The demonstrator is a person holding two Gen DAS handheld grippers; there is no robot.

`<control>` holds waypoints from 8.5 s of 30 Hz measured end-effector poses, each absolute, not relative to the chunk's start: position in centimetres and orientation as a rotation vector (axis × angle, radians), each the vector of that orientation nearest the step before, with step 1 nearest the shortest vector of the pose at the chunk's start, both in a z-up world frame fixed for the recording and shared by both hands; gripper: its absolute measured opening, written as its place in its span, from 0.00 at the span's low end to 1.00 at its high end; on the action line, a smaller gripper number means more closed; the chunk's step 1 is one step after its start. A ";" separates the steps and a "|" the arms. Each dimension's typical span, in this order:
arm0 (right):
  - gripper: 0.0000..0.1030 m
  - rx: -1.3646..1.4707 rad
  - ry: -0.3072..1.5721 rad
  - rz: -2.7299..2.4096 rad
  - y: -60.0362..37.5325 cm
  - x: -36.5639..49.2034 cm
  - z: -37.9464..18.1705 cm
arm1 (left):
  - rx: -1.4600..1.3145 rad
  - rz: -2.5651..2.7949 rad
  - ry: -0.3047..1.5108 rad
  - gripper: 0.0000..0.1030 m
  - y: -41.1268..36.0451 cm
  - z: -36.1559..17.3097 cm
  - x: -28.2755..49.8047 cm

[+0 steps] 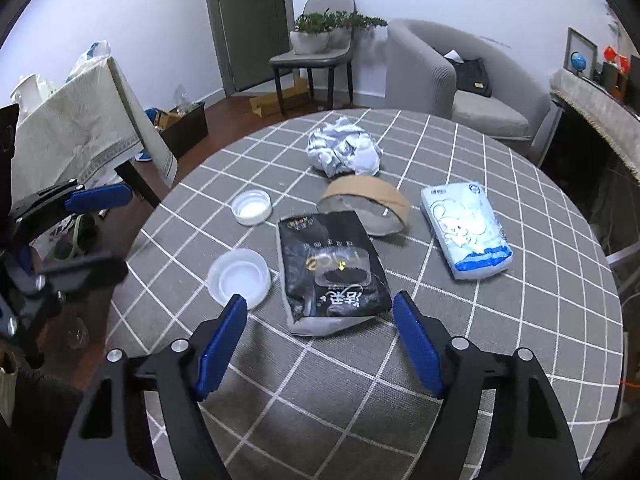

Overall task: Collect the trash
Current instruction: 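Grasp the black pouch with the right gripper while the left gripper grasps the clear plastic lid, then carry pouch and lid over the teal bin while the left gripper opens to drop the lid, then open the right gripper over the bin to drop the black pouch, then move both grippers back from the bin to the table, then grasp the tan tape roll with the right gripper while the left gripper grasps the white bottle cap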

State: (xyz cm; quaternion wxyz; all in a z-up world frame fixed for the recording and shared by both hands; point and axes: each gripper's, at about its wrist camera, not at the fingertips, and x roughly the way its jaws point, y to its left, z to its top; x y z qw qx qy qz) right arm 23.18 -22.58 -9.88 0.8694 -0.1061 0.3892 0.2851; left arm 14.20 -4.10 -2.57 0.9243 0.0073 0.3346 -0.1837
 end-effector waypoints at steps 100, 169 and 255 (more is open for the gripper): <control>0.53 -0.168 0.753 0.910 2.3 23.5 -8.1 | -0.159 0.029 1.135 0.41 18.5 -14.0 12.7; 0.78 -0.340 1.022 0.961 7.3 19.1 -16.2 | -0.170 0.021 0.562 0.39 18.2 4.5 8.8; 0.21 -0.257 0.801 0.518 -18.5 31.6 -10.2 | 0.060 -0.416 0.784 0.32 -5.0 -4.9 20.9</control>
